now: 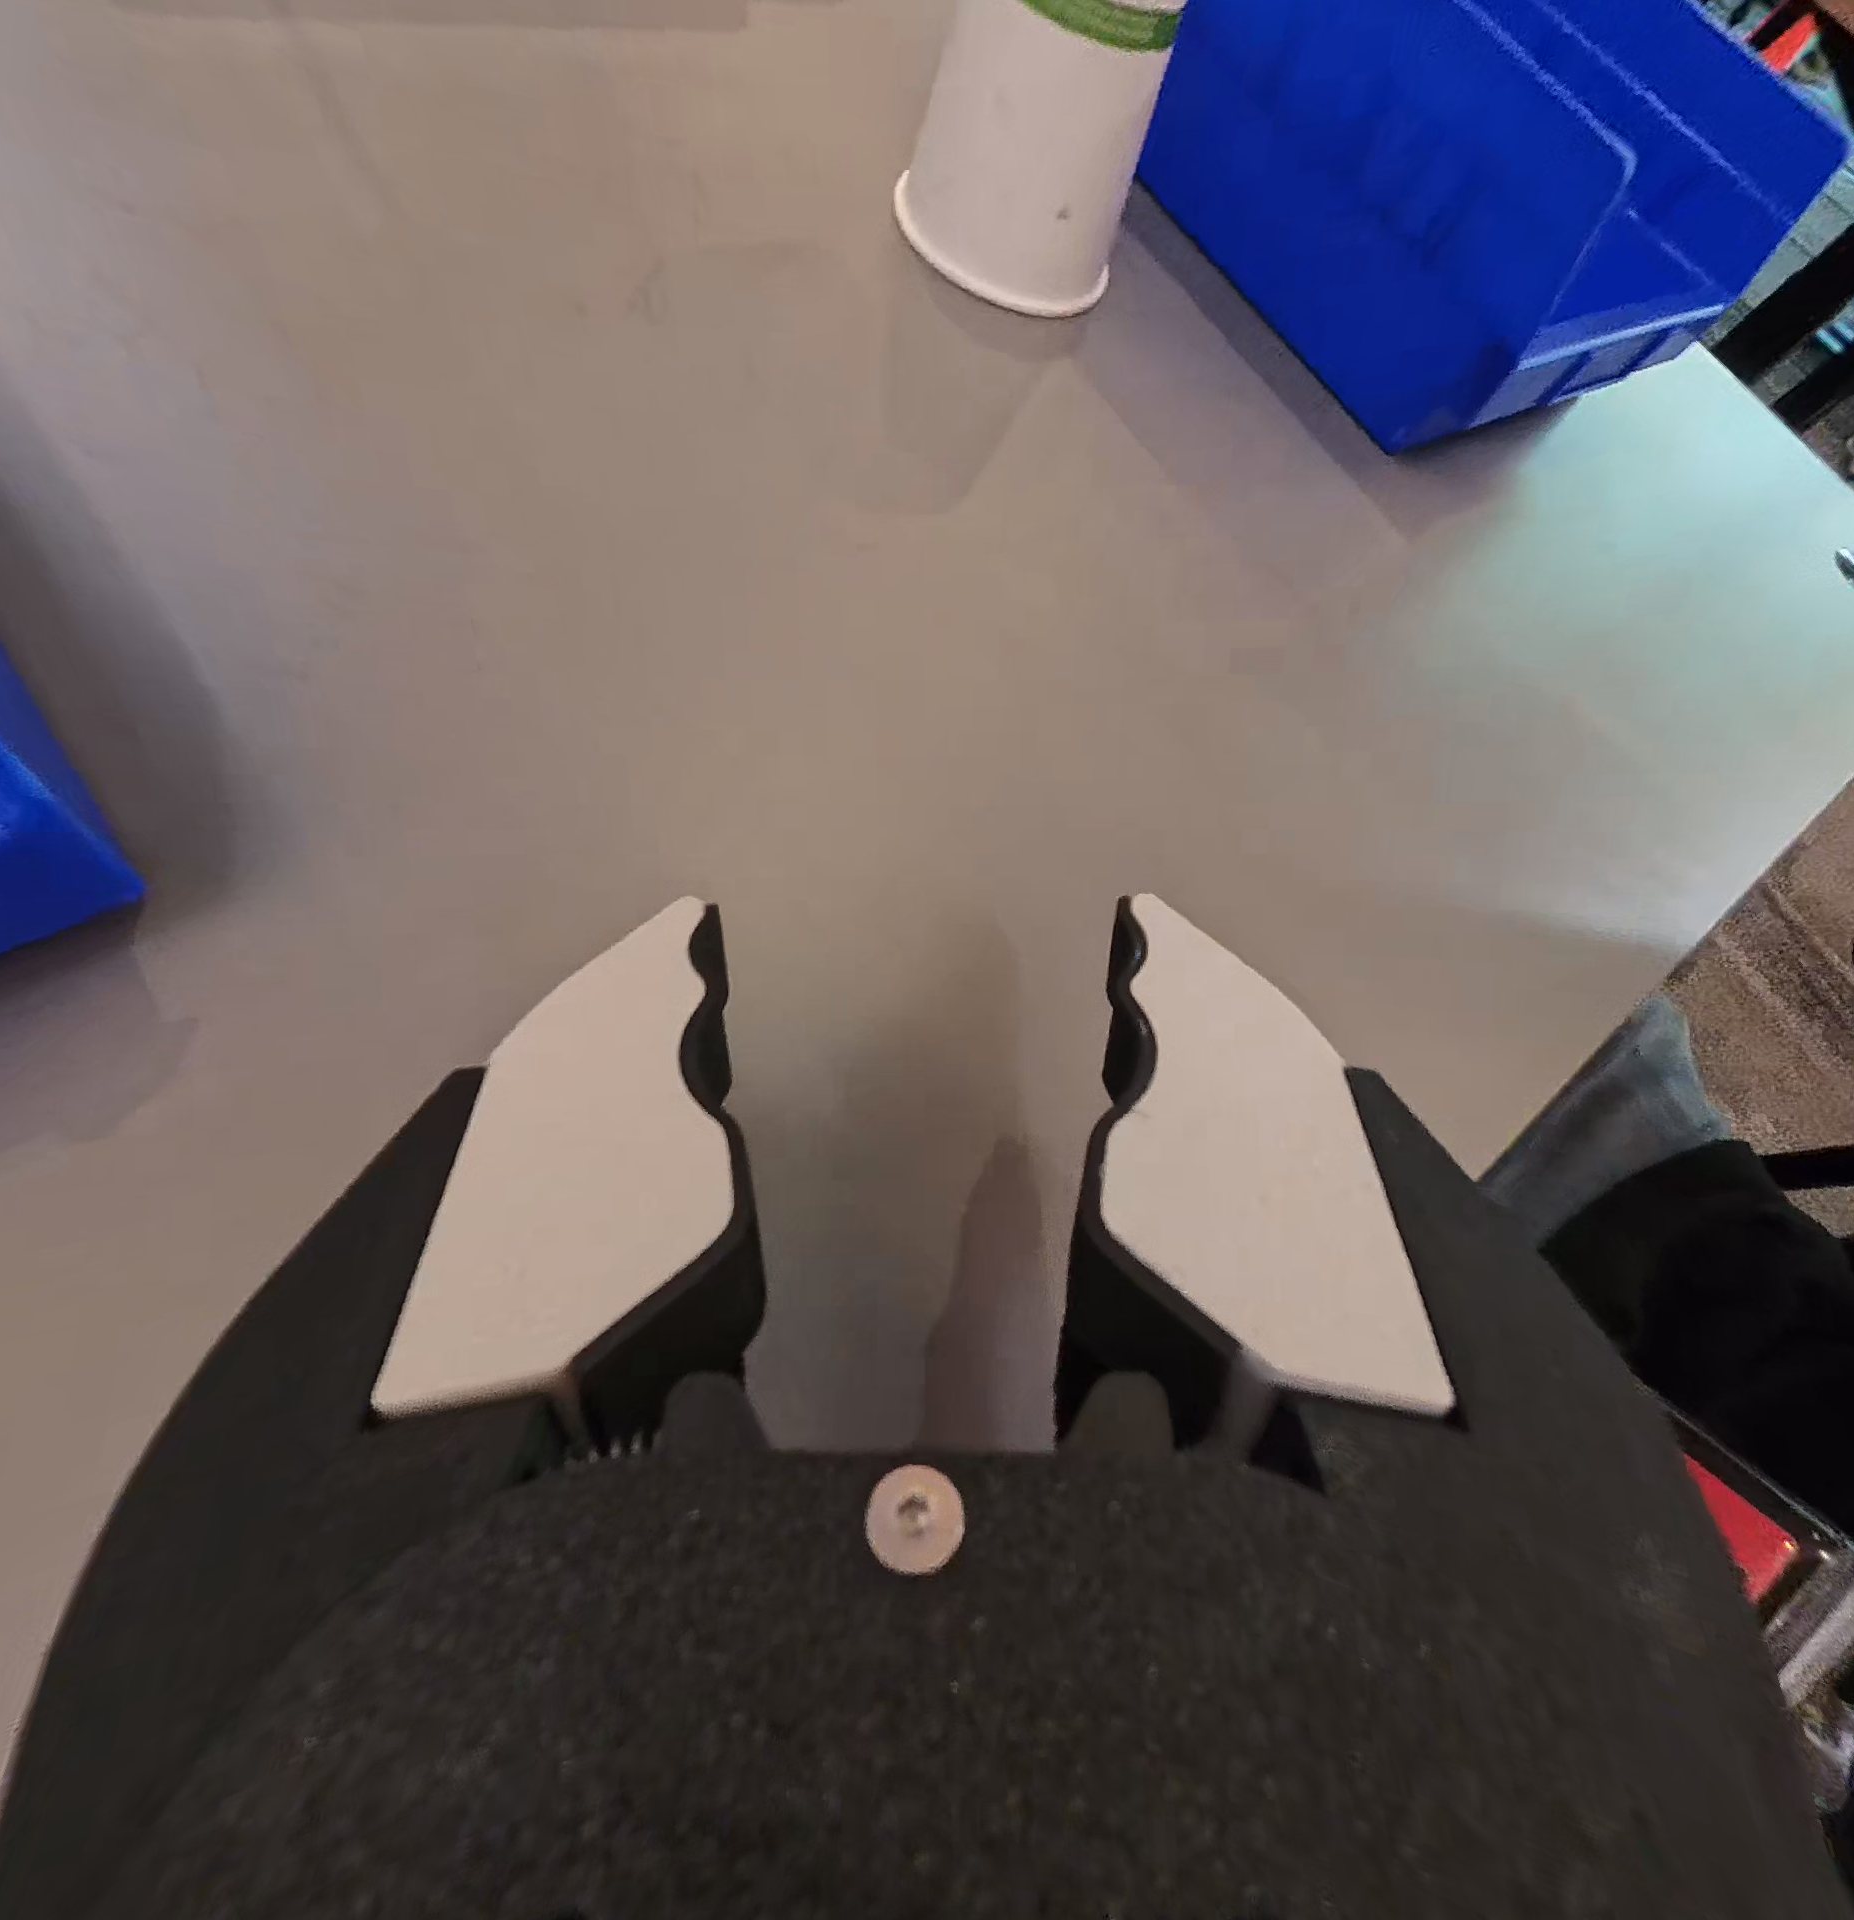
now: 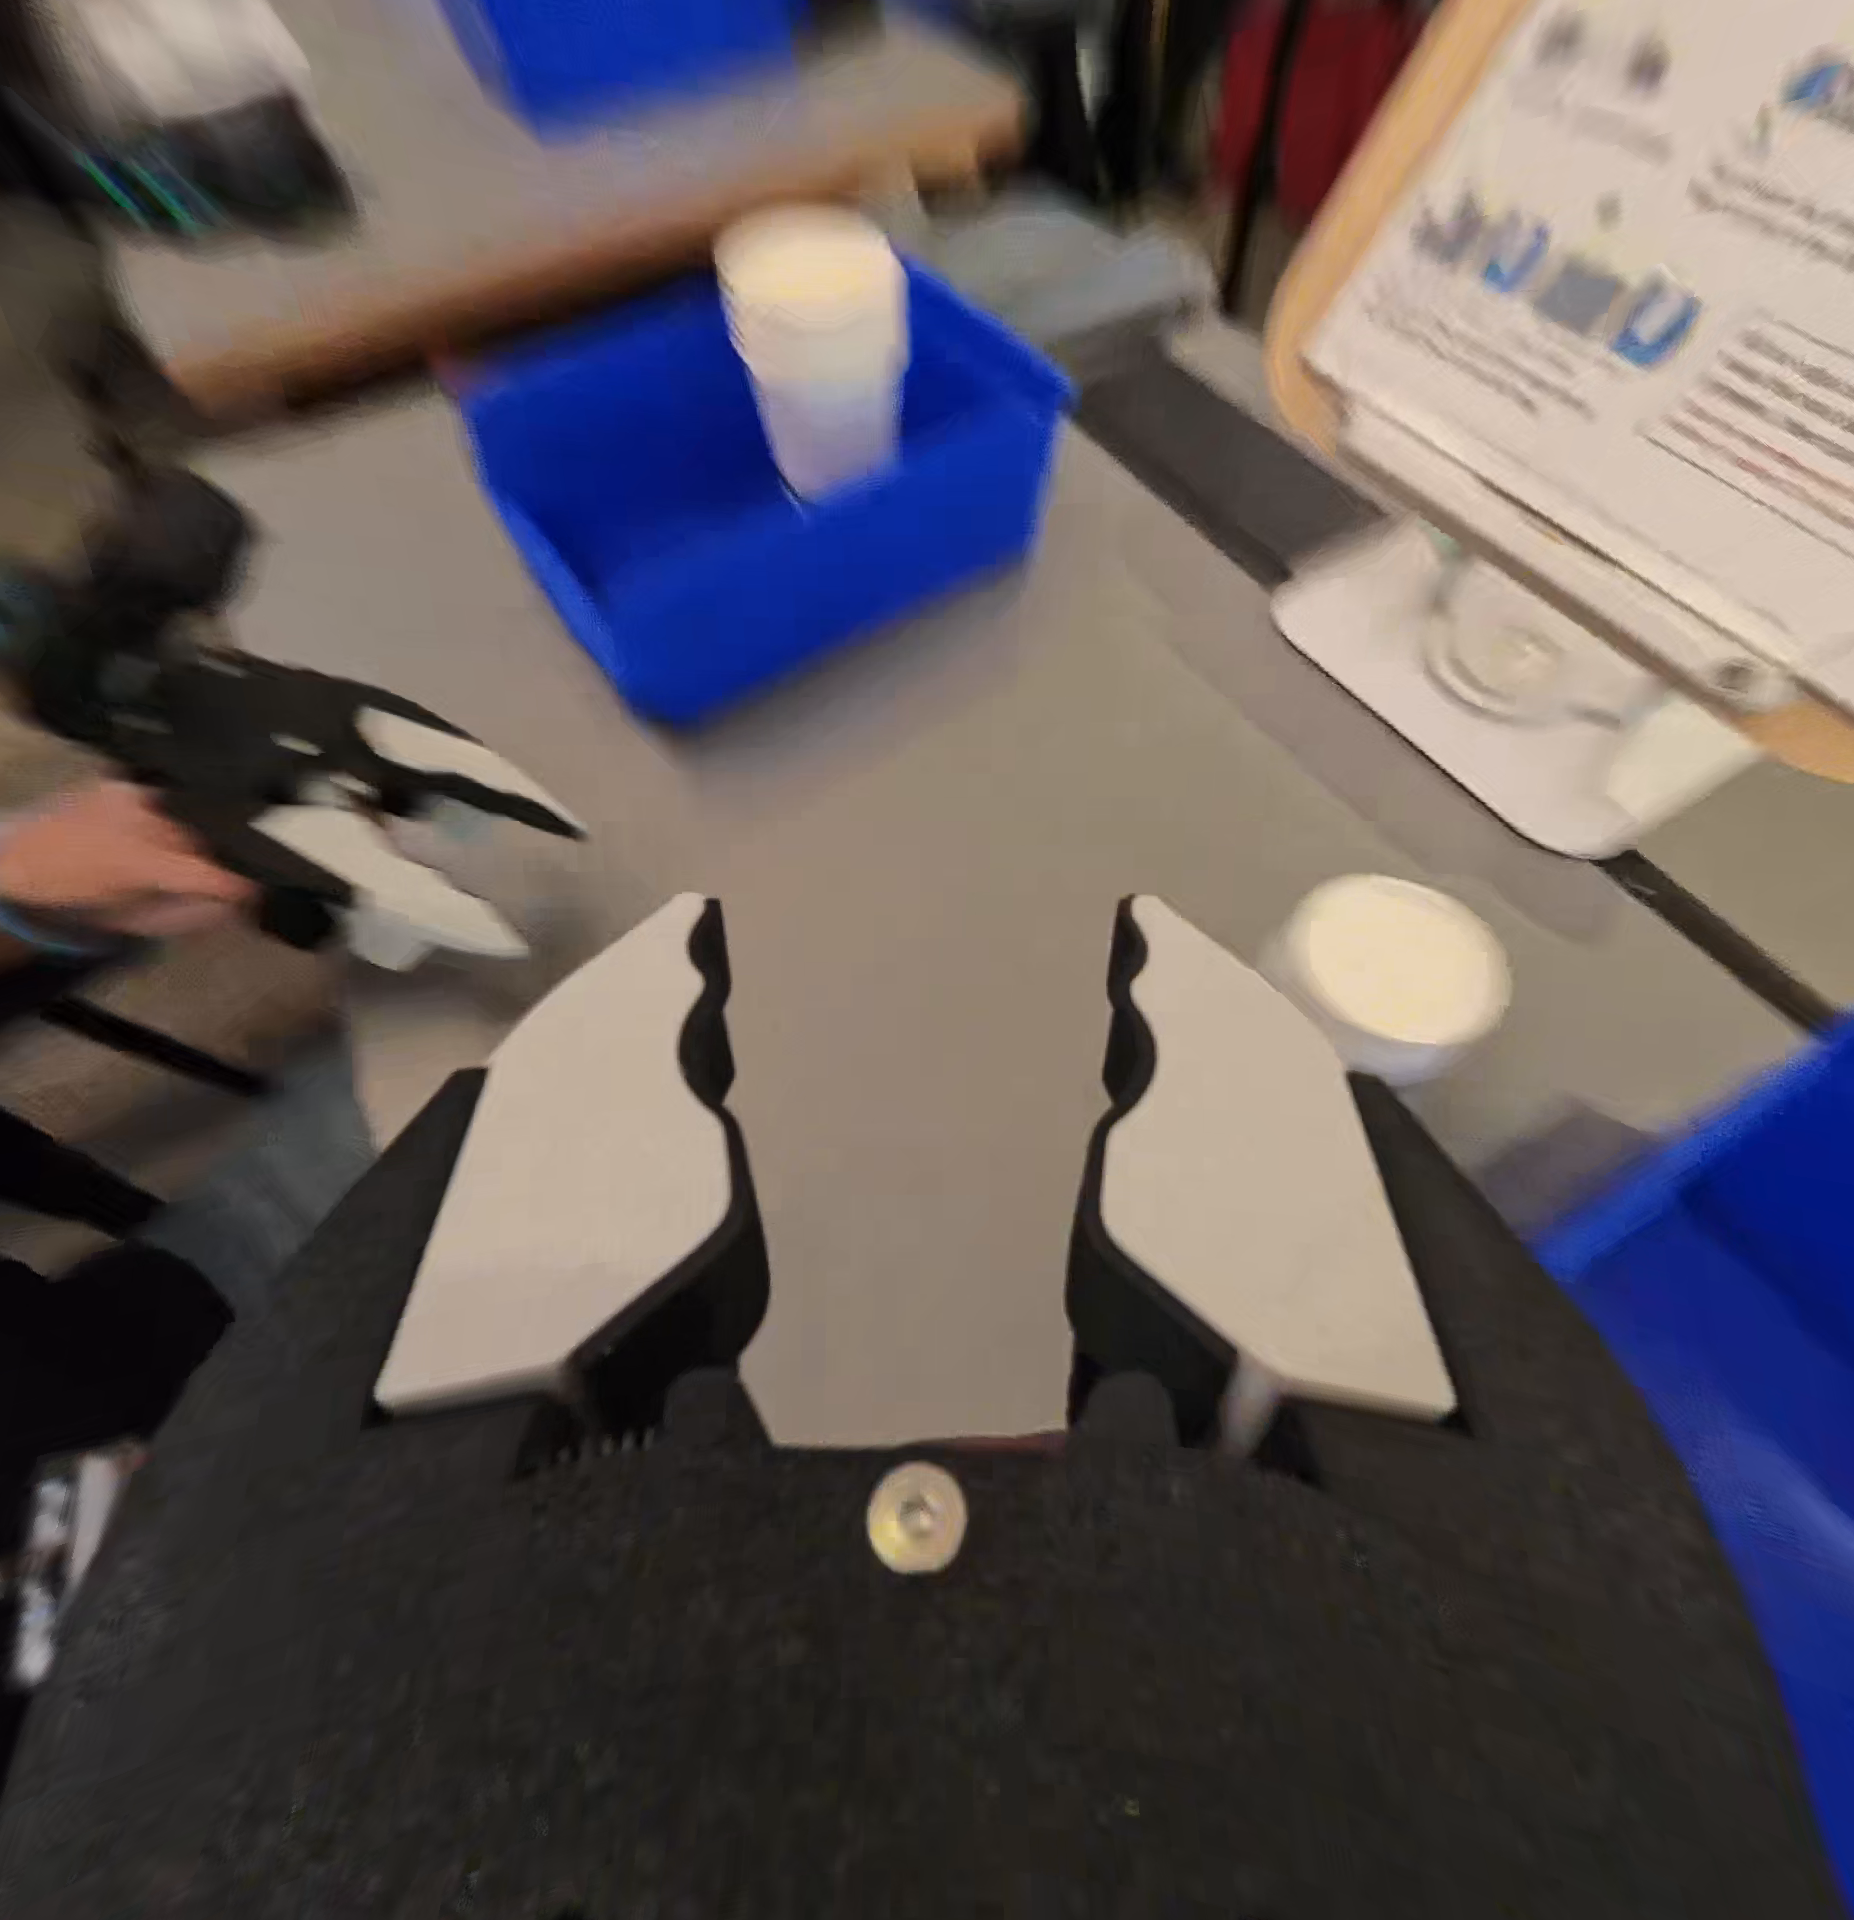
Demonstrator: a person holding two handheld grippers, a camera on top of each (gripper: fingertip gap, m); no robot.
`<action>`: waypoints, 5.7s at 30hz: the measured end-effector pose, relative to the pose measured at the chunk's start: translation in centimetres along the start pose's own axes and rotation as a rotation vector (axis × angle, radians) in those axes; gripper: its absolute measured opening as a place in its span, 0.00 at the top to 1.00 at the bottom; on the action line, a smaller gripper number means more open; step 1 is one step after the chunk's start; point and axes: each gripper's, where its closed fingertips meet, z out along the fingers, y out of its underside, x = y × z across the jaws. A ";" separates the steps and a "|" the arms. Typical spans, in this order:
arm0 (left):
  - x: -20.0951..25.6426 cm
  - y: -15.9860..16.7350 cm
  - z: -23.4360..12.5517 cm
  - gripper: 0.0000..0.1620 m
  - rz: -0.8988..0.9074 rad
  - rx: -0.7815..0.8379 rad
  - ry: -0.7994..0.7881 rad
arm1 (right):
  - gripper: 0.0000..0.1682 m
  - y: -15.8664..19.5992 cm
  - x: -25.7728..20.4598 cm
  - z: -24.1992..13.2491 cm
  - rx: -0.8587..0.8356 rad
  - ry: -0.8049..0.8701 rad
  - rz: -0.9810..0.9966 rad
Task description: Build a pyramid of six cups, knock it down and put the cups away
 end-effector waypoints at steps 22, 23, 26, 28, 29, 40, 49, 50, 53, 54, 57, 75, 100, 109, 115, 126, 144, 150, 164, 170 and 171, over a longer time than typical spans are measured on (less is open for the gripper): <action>-26.0 -16.5 -4.0 0.83 0.605 -0.664 -0.226 | 0.69 17.1 -6.9 0.3 0.232 0.043 0.029; -26.0 -16.5 -3.9 0.84 0.597 -0.662 -0.208 | 0.69 17.2 -7.0 0.3 0.230 0.037 0.033; -26.1 -16.4 -3.5 0.86 0.581 -0.663 -0.174 | 0.69 17.4 -7.1 0.5 0.224 0.025 0.049; -25.8 -16.0 -3.4 0.89 0.572 -0.672 -0.147 | 0.69 17.4 -7.1 0.5 0.223 0.017 0.060; -25.7 -15.9 -3.3 0.90 0.570 -0.669 -0.135 | 0.69 17.4 -7.2 0.6 0.221 0.013 0.064; -25.7 -16.3 -3.2 0.97 0.516 -0.646 -0.106 | 0.70 17.4 -7.5 0.7 0.219 -0.004 0.074; -25.4 -17.3 -3.8 0.98 0.499 -0.644 -0.100 | 0.70 17.2 -7.0 0.1 0.243 0.005 0.089; -25.5 -17.6 -4.1 0.98 0.513 -0.641 -0.117 | 0.71 17.1 -6.9 0.0 0.248 0.006 0.095; -25.0 -19.3 -5.2 0.98 0.518 -0.593 -0.130 | 0.71 16.9 -6.8 -0.1 0.267 0.002 0.115; -24.8 -20.1 -5.8 0.98 0.527 -0.574 -0.139 | 0.71 16.8 -6.8 -0.2 0.272 0.000 0.123; -23.4 -23.1 -8.3 0.98 0.556 -0.483 -0.163 | 0.69 16.4 -6.5 -0.2 0.317 -0.016 0.172; 7.1 -26.9 -6.1 0.99 0.234 0.226 0.509 | 0.35 1.4 -3.9 5.3 0.915 -0.402 0.683; 0.8 -3.0 -2.5 0.58 -0.010 0.197 -0.134 | 0.47 -1.3 4.9 -1.1 0.556 0.141 0.254; 0.3 1.3 -1.4 0.59 0.041 0.085 -0.150 | 0.47 -1.0 9.2 9.9 -0.683 0.218 -0.187; 0.9 1.9 -0.8 0.59 0.071 0.051 -0.137 | 0.47 2.9 11.0 16.0 -1.059 0.152 -0.118; 0.3 1.9 -1.3 0.59 0.047 0.053 -0.128 | 0.47 8.4 11.3 17.4 -1.186 0.135 -0.059; 1.0 2.1 -0.6 0.56 0.082 0.011 -0.086 | 0.35 -2.2 4.9 11.7 -0.492 0.107 -0.201; 0.7 -3.6 -4.4 0.66 0.216 -0.005 0.126 | 0.51 5.3 -10.2 4.0 0.105 -0.302 0.053; -24.7 -16.7 -5.6 0.85 0.536 -0.582 -0.247 | 0.53 16.2 -10.2 3.4 0.151 -0.178 0.006; -25.7 -15.9 -4.9 0.88 0.453 -0.598 -0.108 | 0.54 16.1 -10.4 3.4 0.171 -0.229 0.050; -25.7 -15.8 -4.8 0.87 0.463 -0.599 -0.101 | 0.54 16.2 -10.4 3.5 0.166 -0.234 0.054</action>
